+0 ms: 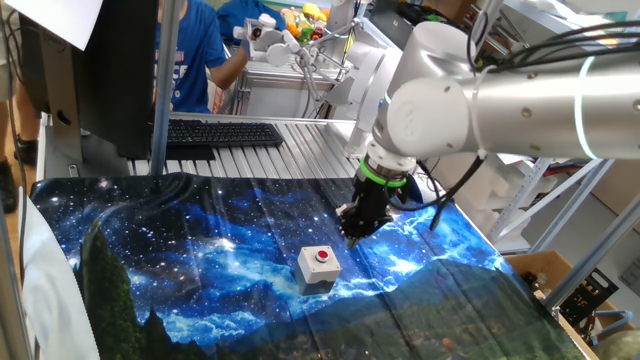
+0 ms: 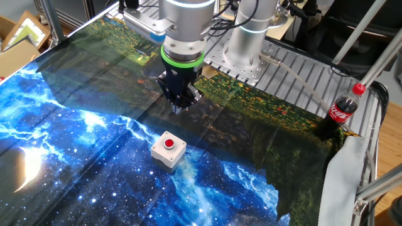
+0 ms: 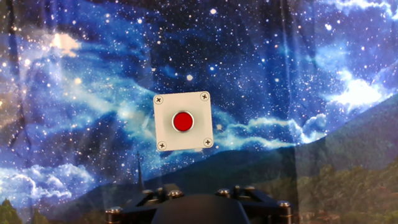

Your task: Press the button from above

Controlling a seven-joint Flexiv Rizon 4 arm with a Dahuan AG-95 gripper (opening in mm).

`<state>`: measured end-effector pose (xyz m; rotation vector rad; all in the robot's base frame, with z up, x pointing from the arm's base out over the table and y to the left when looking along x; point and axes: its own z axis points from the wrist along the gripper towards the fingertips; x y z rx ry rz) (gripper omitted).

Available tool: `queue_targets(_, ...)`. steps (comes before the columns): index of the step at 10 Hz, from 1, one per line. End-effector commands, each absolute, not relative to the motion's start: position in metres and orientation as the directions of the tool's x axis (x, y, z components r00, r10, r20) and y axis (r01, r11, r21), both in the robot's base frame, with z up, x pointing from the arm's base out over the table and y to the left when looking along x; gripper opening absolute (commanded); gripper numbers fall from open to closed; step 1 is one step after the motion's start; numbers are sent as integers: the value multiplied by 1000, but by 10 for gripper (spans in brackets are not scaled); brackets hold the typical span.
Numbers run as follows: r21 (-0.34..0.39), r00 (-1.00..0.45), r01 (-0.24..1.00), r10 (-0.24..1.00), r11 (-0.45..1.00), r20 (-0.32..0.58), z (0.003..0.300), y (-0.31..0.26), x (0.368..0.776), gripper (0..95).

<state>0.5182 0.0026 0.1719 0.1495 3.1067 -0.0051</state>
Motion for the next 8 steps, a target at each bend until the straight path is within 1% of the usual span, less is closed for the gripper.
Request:
queue_targets(1,0,-994,104,104,995,-21,171,5,525,0)
queue_targets(5,-3,-995,96,96,995,-15,175,4,538,0)
queue_targets(8,-5,-995,98,98,995,-15,172,5,543,0)
